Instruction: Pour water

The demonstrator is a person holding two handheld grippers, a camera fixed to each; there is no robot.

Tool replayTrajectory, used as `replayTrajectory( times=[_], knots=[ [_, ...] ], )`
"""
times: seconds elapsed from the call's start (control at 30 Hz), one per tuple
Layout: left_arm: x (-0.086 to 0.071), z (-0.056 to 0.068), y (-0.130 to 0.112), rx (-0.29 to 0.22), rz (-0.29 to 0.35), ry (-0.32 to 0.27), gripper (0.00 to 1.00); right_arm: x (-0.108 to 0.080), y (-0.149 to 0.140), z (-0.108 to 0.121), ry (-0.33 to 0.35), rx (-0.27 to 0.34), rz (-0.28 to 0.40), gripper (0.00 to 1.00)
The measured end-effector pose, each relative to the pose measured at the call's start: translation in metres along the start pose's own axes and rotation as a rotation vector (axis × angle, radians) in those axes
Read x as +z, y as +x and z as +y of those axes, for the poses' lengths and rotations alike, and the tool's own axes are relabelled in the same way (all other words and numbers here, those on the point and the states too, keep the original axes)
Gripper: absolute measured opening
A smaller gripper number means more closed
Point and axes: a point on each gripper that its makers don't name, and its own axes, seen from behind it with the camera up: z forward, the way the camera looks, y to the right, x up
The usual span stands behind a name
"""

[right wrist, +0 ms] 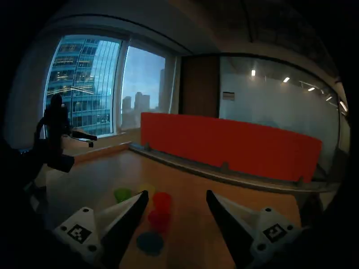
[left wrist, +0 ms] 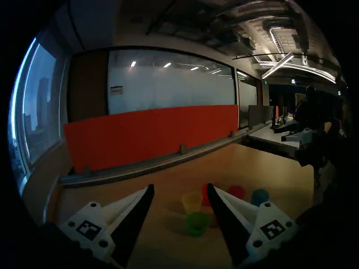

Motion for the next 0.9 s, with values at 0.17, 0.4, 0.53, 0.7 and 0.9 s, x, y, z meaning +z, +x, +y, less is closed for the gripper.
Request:
replayTrajectory(
  times=[0.17,0.4,0.53,0.7,0.9],
  knots=[
    [0.006,0.004,-0.019,0.01,-0.041,-0.02,0.87,0.003,-0.019,-0.005,0.026,-0.013,-0.046,1.0],
    [0.015,0.008,-0.049,0.022,-0.104,-0.034,0.87,0.008,-0.043,-0.011,0.057,-0.02,-0.097,1.0],
    [0.02,0.012,-0.066,0.017,-0.138,-0.049,0.87,0.01,-0.057,-0.012,0.069,-0.015,-0.127,1.0],
    [0.026,0.018,-0.083,0.016,-0.17,-0.068,0.87,0.012,-0.072,-0.015,0.079,-0.013,-0.156,1.0],
    [0.032,0.024,-0.099,0.016,-0.203,-0.09,0.87,0.014,-0.088,-0.017,0.086,-0.027,-0.186,1.0]
  ],
)
